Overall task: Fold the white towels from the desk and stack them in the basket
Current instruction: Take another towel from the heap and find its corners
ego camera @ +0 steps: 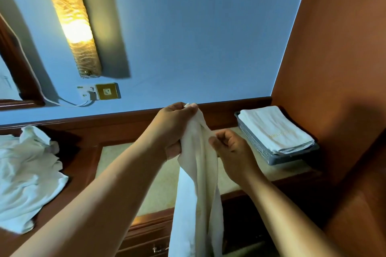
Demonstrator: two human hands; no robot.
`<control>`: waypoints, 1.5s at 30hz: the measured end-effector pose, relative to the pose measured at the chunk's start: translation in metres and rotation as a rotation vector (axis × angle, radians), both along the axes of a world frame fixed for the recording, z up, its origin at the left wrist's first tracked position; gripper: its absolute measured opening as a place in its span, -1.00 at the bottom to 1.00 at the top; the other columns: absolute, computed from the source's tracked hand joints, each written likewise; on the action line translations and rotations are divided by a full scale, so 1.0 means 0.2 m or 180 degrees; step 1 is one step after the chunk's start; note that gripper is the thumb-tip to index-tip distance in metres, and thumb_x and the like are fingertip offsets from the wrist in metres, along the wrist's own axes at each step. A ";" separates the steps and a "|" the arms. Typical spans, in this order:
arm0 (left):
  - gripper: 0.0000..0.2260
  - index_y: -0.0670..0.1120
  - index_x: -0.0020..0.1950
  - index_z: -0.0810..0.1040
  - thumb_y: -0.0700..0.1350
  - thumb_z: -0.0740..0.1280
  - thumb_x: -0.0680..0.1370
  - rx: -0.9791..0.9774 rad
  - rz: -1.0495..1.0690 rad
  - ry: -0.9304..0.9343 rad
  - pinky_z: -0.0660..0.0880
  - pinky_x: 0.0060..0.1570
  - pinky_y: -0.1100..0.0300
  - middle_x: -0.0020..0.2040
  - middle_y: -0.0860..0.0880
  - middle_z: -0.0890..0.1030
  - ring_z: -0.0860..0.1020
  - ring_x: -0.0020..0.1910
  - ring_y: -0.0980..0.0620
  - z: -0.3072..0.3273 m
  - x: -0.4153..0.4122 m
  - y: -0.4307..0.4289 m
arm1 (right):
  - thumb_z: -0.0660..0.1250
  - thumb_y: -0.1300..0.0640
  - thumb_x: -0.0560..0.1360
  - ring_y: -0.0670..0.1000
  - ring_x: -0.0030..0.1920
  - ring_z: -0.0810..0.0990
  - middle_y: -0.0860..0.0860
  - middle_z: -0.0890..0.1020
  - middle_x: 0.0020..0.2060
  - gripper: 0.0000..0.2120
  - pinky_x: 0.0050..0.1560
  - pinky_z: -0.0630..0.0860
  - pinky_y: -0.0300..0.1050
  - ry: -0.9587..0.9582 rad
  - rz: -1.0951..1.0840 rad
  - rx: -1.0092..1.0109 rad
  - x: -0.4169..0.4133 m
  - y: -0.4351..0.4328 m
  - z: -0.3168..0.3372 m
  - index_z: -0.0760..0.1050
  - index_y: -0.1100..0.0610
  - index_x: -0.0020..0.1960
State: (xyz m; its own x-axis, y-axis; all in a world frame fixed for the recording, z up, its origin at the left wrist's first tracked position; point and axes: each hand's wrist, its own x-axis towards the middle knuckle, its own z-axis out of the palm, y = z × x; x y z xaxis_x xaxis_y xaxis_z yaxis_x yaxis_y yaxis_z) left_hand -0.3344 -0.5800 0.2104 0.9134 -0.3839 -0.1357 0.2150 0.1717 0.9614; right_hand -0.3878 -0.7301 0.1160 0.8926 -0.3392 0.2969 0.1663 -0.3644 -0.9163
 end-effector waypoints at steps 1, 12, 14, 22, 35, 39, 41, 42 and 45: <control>-0.88 -0.18 0.04 0.57 -0.14 0.31 0.65 0.0009 0.0005 -0.0019 0.64 -0.24 0.08 -0.21 -0.18 0.60 0.59 -0.27 -0.06 0.00 0.00 0.01 | 0.30 -0.10 0.55 -0.08 -0.29 0.53 -0.09 0.61 -0.27 -0.84 -0.25 0.47 -0.12 -0.0080 -0.0085 0.0078 0.01 0.00 -0.01 0.51 -0.02 -0.06; -0.81 -0.25 -0.13 0.45 -0.27 0.14 0.65 -0.0343 0.0360 0.0518 0.51 -0.20 0.00 -0.28 -0.17 0.47 0.50 -0.33 -0.11 -0.02 0.12 0.01 | 0.26 -0.41 0.42 -0.24 0.04 0.46 -0.17 0.40 0.02 -0.54 -0.12 0.40 -0.46 -0.0256 0.0324 -0.1666 -0.06 0.19 0.04 0.39 -0.14 0.14; -0.90 -0.27 0.03 0.45 -0.27 0.16 0.66 -0.0380 0.0390 0.0568 0.52 0.02 -0.07 -0.14 -0.18 0.48 0.52 -0.18 -0.08 -0.01 0.13 0.00 | 0.23 -0.57 0.30 -0.25 0.04 0.45 -0.18 0.36 0.05 -0.29 -0.18 0.39 -0.47 0.0031 0.0134 -0.2067 -0.06 0.19 0.02 0.35 -0.16 0.27; -0.88 -0.32 0.06 0.54 -0.36 0.21 0.63 -0.0630 -0.0127 0.0213 0.65 -0.22 0.10 -0.06 -0.28 0.60 0.66 -0.22 -0.08 0.01 0.15 0.07 | 0.20 0.11 0.54 -0.09 -0.30 0.45 -0.07 0.41 -0.33 -0.82 -0.28 0.37 -0.19 -0.1115 -0.0494 -0.1180 0.00 0.11 0.12 0.40 0.11 -0.23; -0.81 -0.17 0.11 0.53 -0.15 0.37 0.53 0.0149 -0.1163 -0.1937 0.48 0.09 0.07 0.04 -0.13 0.64 0.57 0.03 0.02 -0.10 0.12 0.10 | 0.26 -0.27 0.55 0.19 -0.14 0.61 0.26 0.63 -0.19 -0.53 -0.09 0.52 0.05 -0.1087 0.0330 -0.0863 -0.07 -0.04 0.40 0.63 0.14 -0.05; -0.61 -0.34 0.34 0.43 -0.22 0.25 0.54 -0.0299 -0.2094 -0.1027 0.41 0.23 -0.04 0.17 -0.22 0.55 0.51 0.16 -0.17 -0.12 0.13 0.11 | 0.25 -0.48 0.43 -0.01 -0.22 0.45 0.33 0.53 -0.29 -0.22 -0.18 0.37 -0.10 -0.1210 0.0145 -0.0664 -0.09 -0.08 0.44 0.56 0.31 -0.14; -0.71 -0.30 0.22 0.55 -0.23 0.23 0.55 -0.0645 -0.2091 -0.0857 0.43 0.16 0.01 0.08 -0.21 0.58 0.53 0.08 -0.15 -0.12 0.13 0.10 | 0.26 -0.52 0.39 -0.04 -0.26 0.39 0.19 0.43 -0.37 -0.13 -0.22 0.32 -0.12 -0.1204 -0.0011 -0.0619 -0.10 -0.10 0.48 0.50 0.39 -0.15; -0.77 -0.24 0.13 0.60 -0.21 0.24 0.56 -0.0760 -0.1937 -0.0841 0.45 0.09 0.04 0.02 -0.18 0.60 0.55 0.02 -0.10 -0.12 0.13 0.08 | 0.27 -0.52 0.38 -0.04 -0.28 0.34 0.11 0.36 -0.38 -0.10 -0.25 0.27 -0.13 -0.1197 -0.0087 -0.0624 -0.11 -0.12 0.50 0.46 0.43 -0.17; -0.88 -0.13 -0.03 0.66 -0.16 0.33 0.55 -0.0819 -0.1319 -0.0865 0.48 -0.03 0.04 -0.08 -0.15 0.62 0.57 -0.09 -0.07 -0.05 0.11 0.01 | 0.31 -0.45 0.41 -0.08 -0.35 0.22 -0.04 0.23 -0.41 -0.27 -0.33 0.18 -0.14 -0.1052 -0.0245 -0.0609 -0.15 -0.17 0.55 0.28 0.24 -0.34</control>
